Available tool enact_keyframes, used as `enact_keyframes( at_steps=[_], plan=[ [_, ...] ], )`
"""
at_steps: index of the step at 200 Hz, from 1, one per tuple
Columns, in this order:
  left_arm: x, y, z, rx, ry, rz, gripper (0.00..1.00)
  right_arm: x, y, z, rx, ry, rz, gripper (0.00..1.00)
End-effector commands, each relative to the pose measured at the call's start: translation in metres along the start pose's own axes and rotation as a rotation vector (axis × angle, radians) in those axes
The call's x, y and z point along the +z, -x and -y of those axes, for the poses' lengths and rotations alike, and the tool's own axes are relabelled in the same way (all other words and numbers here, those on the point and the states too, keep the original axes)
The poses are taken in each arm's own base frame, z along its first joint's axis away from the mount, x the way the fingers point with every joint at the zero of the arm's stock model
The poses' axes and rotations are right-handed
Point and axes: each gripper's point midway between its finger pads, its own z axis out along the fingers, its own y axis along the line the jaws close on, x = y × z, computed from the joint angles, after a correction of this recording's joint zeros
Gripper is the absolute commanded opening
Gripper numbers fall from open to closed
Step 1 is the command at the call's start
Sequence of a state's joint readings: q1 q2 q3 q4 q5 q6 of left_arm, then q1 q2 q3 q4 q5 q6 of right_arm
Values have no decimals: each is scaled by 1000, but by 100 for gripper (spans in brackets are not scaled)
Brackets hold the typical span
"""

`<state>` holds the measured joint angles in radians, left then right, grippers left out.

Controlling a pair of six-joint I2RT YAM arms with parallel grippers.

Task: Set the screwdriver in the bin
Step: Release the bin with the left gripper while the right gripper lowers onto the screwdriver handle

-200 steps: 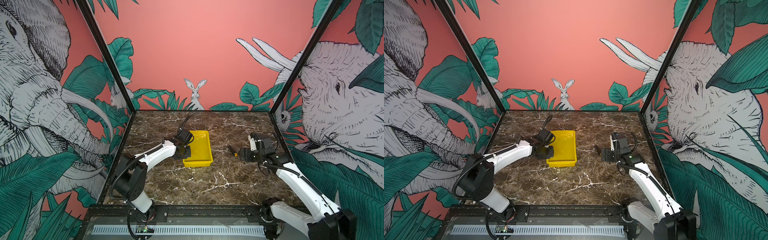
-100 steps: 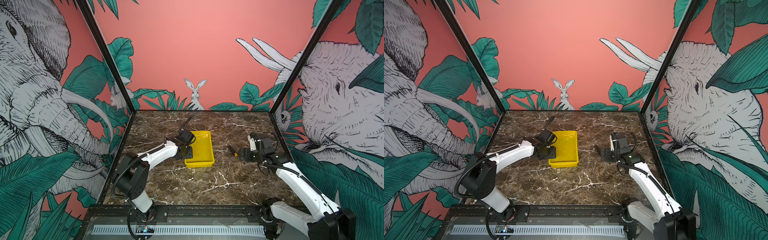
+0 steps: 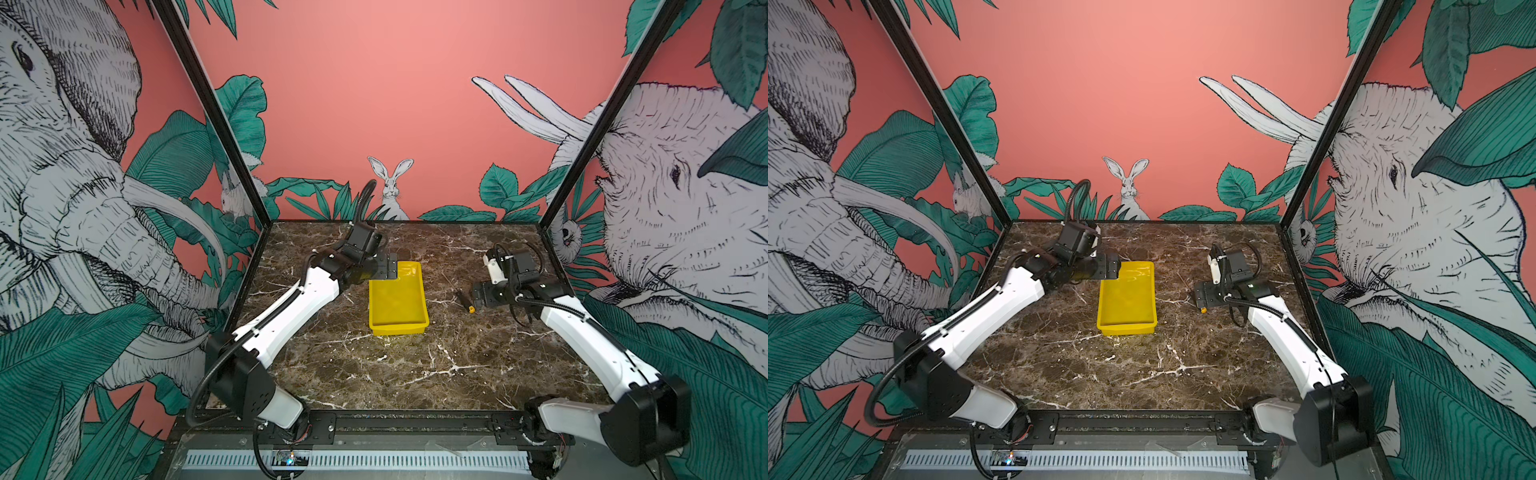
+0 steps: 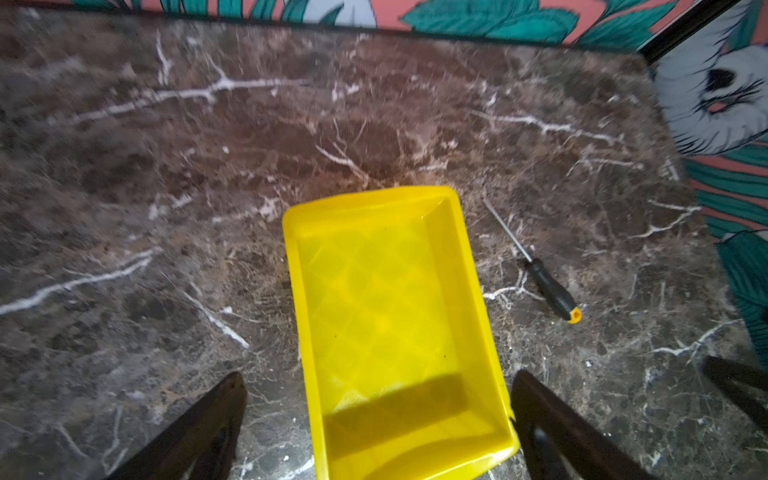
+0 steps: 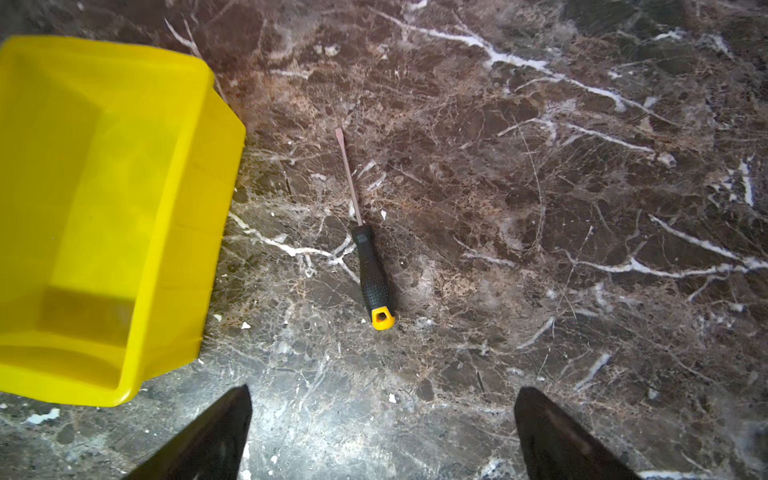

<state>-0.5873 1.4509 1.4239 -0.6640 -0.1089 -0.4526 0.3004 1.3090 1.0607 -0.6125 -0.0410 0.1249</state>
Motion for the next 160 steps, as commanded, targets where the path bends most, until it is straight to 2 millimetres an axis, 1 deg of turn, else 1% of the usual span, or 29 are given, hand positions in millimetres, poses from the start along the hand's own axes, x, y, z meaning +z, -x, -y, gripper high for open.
enact_keyframes(
  at_steps=[1, 18, 24, 31, 46, 48, 51, 63, 79, 99, 117, 130, 150, 160],
  plan=[
    [-21, 6, -38, 20, 31, -12, 100, 17, 0, 4, -62, -13, -63, 99],
    [-29, 5, -67, -36, 42, -43, 100, 36, -4, 3, -55, 12, -106, 99],
    [-32, 4, -74, -37, 57, -47, 100, 42, -6, 1, -50, 29, -128, 97],
    [-35, 3, -81, -22, 79, -50, 100, 50, -10, -1, -46, 49, -160, 93],
    [-37, -1, -88, 17, 114, -57, 100, 66, -15, -7, -31, 87, -205, 86],
    [-36, -1, -89, 22, 116, -58, 100, 72, -19, -7, -27, 90, -223, 86],
    [-36, -2, -90, 28, 120, -59, 100, 76, -21, -8, -22, 95, -233, 85],
    [-32, -6, -90, 49, 115, -69, 100, 90, -26, -9, -6, 104, -256, 82],
    [-22, -11, -85, 82, 74, -87, 99, 104, -31, -11, 22, 118, -279, 80],
    [-12, -15, -82, 93, 52, -103, 100, 116, -37, -14, 50, 134, -300, 77],
    [-10, -13, -76, 109, 20, -119, 100, 124, -41, -15, 68, 136, -312, 72],
    [-9, -12, -76, 107, 19, -124, 100, 128, -43, -15, 77, 137, -322, 67],
    [-8, -13, -72, 91, -8, -119, 100, 132, -45, -16, 87, 136, -323, 60],
    [-9, -13, -72, 87, -14, -117, 100, 133, -45, -15, 86, 129, -322, 59]
  ],
)
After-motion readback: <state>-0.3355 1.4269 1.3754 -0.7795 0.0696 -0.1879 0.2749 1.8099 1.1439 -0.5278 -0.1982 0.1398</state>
